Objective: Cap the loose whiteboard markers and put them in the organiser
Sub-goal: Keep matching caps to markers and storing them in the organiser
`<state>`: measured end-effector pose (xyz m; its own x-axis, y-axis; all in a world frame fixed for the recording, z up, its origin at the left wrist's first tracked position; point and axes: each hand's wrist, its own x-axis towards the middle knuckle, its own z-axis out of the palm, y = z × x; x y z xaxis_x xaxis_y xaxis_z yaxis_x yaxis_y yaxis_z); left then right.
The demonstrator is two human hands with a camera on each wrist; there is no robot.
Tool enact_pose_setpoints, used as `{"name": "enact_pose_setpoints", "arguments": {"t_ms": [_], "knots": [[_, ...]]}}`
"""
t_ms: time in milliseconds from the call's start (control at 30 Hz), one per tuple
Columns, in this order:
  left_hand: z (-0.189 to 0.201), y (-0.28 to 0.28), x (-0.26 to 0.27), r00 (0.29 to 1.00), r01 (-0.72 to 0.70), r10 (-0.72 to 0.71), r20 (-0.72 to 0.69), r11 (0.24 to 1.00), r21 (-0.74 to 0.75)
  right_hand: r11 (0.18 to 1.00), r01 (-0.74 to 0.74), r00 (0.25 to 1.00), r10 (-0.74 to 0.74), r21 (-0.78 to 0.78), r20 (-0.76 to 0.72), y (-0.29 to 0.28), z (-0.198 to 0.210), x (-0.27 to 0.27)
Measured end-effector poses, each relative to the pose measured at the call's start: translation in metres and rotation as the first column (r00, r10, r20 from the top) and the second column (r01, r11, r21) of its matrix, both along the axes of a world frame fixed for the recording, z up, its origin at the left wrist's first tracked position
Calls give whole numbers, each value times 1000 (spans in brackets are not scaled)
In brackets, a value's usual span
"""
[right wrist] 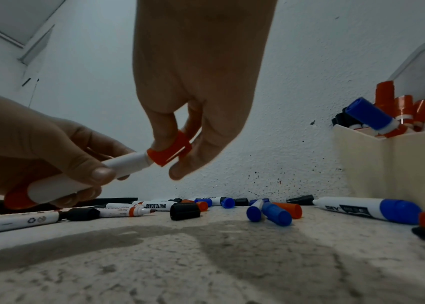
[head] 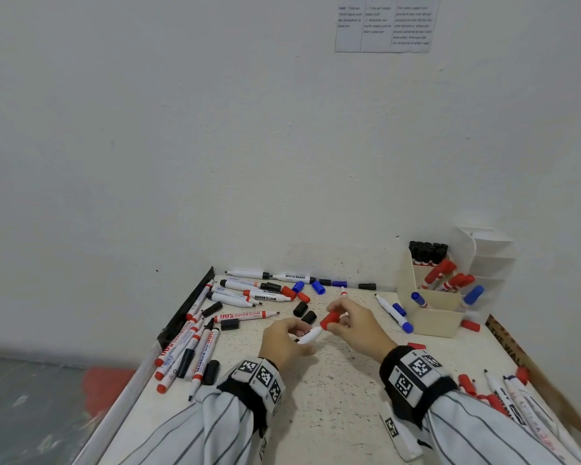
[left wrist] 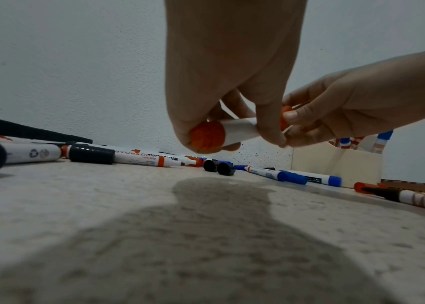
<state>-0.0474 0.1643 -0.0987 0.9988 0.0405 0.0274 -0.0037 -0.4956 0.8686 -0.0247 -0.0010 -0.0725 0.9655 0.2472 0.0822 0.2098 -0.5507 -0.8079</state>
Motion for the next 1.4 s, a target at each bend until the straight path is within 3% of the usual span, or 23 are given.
{"name": "enact_pose_setpoints", "arguments": {"t_ms": [200,300,400,633,1033,1400], "knots": [[1,-5,-3,998,44,-45,49,998,36,994,88,989,-94,-58,-116,-5,-4,0],[1,-11,-5,988,134,-142,58,984,113,987,101,984,-117,-125,-131,-8,-6,1],[2,-17,-5,985,156,-165,55,978,139,994,96,981,-103,-49,-164,-13,-7,1],[2,-27,-1,993,102,-103,52,995,22,993,55,976,-31,105,-214,-24,-2,-3],[6,-30,0,991,101,-109,78,990,100,979,89,996,-85,186,-29,-34,-4,-6],[7,-30,-1,985,7,-24,168,994,106,964,132,989,-112,233,-95,-30,-3,-5]]}}
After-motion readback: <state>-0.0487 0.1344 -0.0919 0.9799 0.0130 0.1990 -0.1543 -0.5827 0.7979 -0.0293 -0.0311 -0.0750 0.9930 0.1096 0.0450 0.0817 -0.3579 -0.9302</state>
